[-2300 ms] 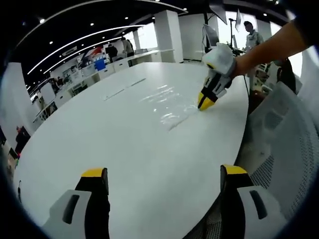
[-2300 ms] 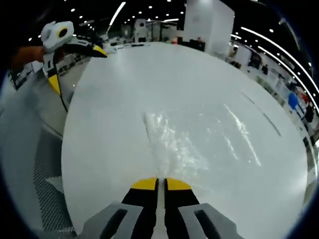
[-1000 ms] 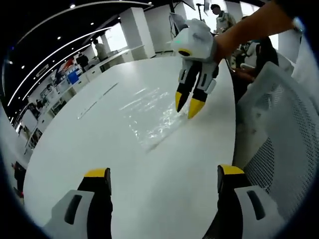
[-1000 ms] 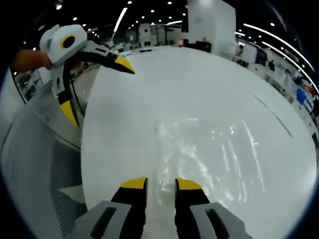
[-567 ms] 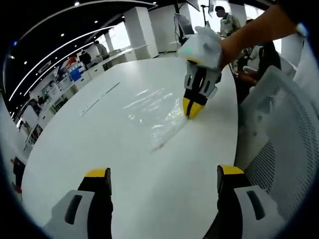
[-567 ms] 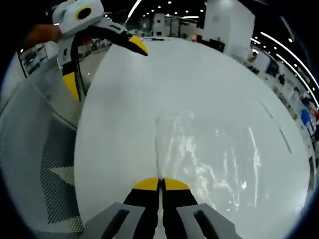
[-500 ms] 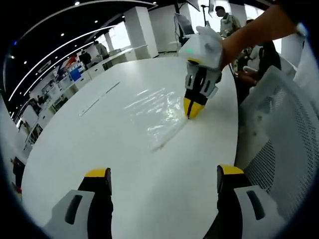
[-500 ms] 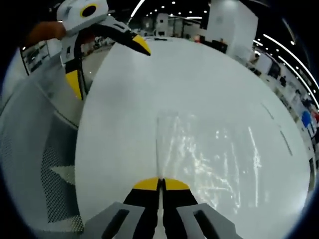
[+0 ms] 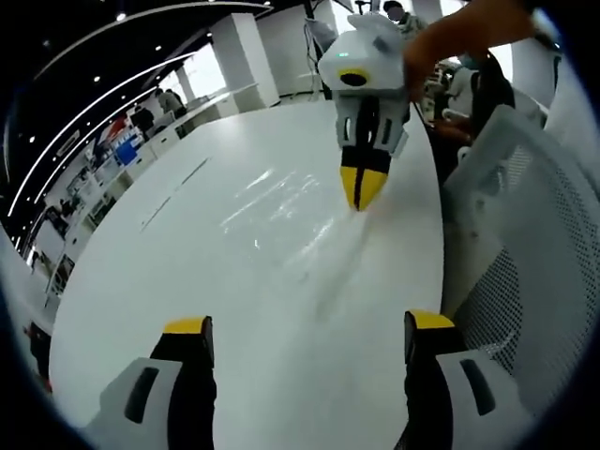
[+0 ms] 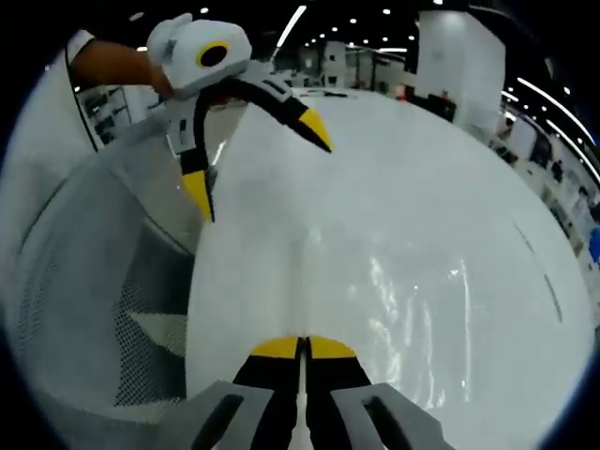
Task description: Open the resealable bag by pulling the two sides of the seal apart until the entire bag opening is separated and visibly accessible.
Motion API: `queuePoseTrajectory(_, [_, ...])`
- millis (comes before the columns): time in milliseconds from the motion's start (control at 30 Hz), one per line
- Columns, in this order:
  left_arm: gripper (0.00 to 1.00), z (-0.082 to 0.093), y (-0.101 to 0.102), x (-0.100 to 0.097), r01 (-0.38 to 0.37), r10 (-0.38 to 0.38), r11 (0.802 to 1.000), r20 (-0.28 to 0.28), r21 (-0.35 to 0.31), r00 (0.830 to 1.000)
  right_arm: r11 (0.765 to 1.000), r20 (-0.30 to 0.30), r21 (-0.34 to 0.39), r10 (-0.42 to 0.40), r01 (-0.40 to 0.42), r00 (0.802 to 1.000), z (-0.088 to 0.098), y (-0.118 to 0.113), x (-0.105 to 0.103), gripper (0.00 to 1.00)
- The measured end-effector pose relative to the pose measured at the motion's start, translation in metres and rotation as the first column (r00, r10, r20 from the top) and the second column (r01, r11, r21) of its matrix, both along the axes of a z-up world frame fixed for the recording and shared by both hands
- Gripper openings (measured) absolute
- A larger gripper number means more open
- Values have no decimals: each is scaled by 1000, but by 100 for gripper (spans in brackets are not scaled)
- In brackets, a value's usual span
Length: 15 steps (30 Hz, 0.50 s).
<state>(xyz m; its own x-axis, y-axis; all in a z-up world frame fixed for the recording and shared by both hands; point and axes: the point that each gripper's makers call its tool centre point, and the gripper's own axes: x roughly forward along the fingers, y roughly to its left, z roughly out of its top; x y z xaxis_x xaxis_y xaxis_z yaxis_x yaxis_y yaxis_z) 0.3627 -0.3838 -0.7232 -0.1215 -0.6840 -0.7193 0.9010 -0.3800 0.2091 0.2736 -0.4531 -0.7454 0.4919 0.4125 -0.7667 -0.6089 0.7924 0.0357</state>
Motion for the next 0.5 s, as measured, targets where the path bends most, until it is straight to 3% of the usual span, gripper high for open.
queuePoseTrajectory(333, [68, 2, -12, -9, 88, -87, 996, 36, -11, 996, 997, 8, 42, 59, -59, 998, 21, 5, -10, 0])
queuePoseTrajectory(500, [56, 7, -20, -17, 125, -123, 991, 46, -37, 991, 995, 6, 37, 96, -96, 995, 26, 8, -16, 0])
